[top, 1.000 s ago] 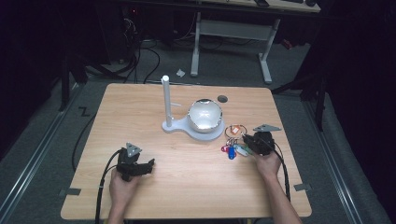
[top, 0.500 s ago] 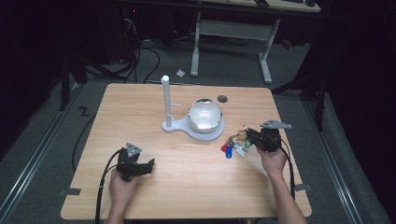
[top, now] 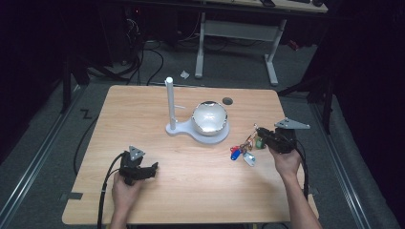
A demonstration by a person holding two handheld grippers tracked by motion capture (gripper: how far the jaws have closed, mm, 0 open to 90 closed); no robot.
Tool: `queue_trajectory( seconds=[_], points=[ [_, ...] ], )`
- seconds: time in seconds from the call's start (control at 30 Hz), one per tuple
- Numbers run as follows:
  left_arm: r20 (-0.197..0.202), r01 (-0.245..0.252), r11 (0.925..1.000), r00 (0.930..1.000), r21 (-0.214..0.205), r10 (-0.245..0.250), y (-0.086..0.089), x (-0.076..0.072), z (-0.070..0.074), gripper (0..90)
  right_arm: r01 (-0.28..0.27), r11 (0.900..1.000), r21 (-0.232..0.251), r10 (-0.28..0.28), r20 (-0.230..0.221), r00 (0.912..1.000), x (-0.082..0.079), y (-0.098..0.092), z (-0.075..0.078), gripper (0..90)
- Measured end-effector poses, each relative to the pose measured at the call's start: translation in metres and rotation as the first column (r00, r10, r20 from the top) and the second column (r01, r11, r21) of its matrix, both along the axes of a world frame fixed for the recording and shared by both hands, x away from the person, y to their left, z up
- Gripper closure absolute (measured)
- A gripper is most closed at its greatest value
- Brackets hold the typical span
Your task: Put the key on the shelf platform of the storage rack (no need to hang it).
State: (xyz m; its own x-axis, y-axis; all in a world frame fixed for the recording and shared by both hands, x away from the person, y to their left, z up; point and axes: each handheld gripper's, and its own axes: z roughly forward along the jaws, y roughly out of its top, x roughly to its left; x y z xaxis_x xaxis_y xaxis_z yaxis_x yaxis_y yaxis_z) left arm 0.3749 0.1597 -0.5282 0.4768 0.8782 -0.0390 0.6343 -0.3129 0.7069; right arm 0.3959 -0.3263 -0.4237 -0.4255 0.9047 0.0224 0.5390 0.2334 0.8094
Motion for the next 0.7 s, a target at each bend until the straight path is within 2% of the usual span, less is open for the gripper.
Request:
queue_trajectory(
  seconds=[0.13,0.3,0.57,0.7],
  points=[
    [0.000,0.000,1.0000,1.0000,0.000,0.000,0.000,0.000,0.000,18.8,-0.005,0.9999,0.012,0.005,0.013,0.9999,-0.005,-0.001,0.009,81.8],
    [0.000,0.000,1.0000,1.0000,0.000,0.000,0.000,0.000,0.000,18.8,-0.019,0.9998,-0.004,0.019,0.022,0.9996,-0.007,-0.001,0.018,81.8],
    [0.000,0.000,1.0000,1.0000,0.000,0.000,0.000,0.000,0.000,18.8,-0.048,0.9984,0.029,0.047,0.058,0.9972,-0.011,-0.001,0.038,81.8],
    [0.000,-0.001,1.0000,1.0000,0.000,0.001,0.000,0.000,0.000,18.8,-0.070,0.9974,0.017,0.069,0.080,0.9944,-0.013,0.003,0.049,81.8]
  ],
)
